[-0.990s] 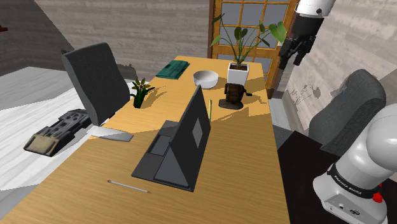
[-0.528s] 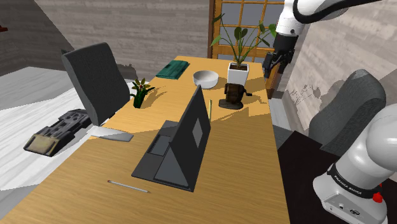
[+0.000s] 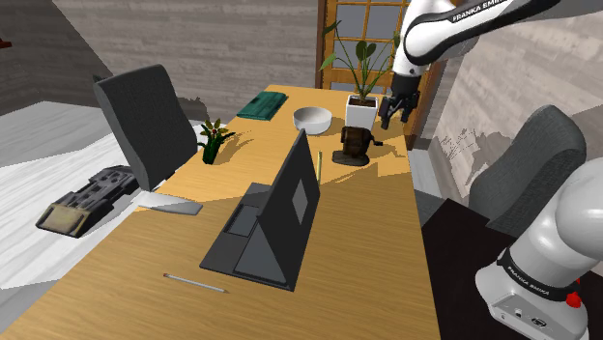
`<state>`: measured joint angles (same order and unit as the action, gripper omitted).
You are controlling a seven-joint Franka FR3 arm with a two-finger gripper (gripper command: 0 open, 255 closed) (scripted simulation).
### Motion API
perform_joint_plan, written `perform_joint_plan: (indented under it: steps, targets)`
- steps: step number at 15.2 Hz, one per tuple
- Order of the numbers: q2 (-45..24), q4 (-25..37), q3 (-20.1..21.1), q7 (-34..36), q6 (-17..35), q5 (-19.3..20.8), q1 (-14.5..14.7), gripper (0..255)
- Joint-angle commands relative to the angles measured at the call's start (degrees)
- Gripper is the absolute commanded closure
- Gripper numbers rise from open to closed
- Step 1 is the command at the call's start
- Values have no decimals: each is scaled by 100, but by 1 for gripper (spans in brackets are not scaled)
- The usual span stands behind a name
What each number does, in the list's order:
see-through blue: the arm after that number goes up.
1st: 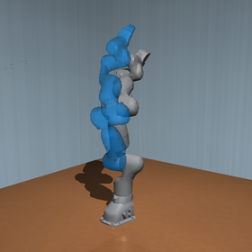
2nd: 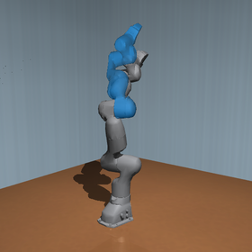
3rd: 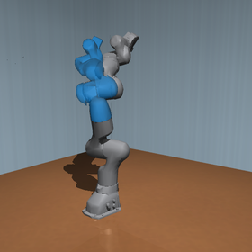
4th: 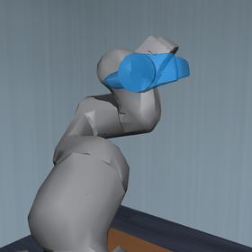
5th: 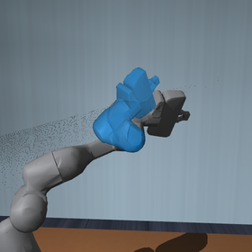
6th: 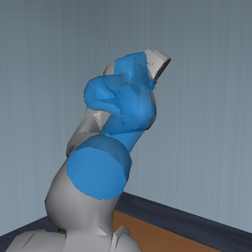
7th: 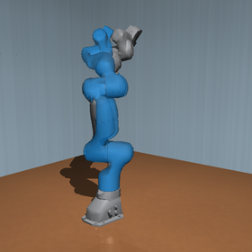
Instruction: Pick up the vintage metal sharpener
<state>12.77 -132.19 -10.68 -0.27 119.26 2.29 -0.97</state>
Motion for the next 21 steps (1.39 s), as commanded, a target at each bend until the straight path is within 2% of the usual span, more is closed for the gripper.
perform_joint_plan:
  steps: [1, 8, 16, 18, 19, 21]
  targets:
    - [-464, 193, -56, -95, 238, -46, -3, 0]
    - [-2058, 1090, -176, -485, 795, -312, -104, 0]
    - [-2499, 966, -148, -569, 1345, -431, -141, 0]
    - [-2499, 965, -148, -569, 1345, -431, -141, 0]
    - [-2506, 977, -147, -569, 1340, -432, -141, 255]
    - [-2504, 976, -146, -565, 1340, -431, -139, 255]
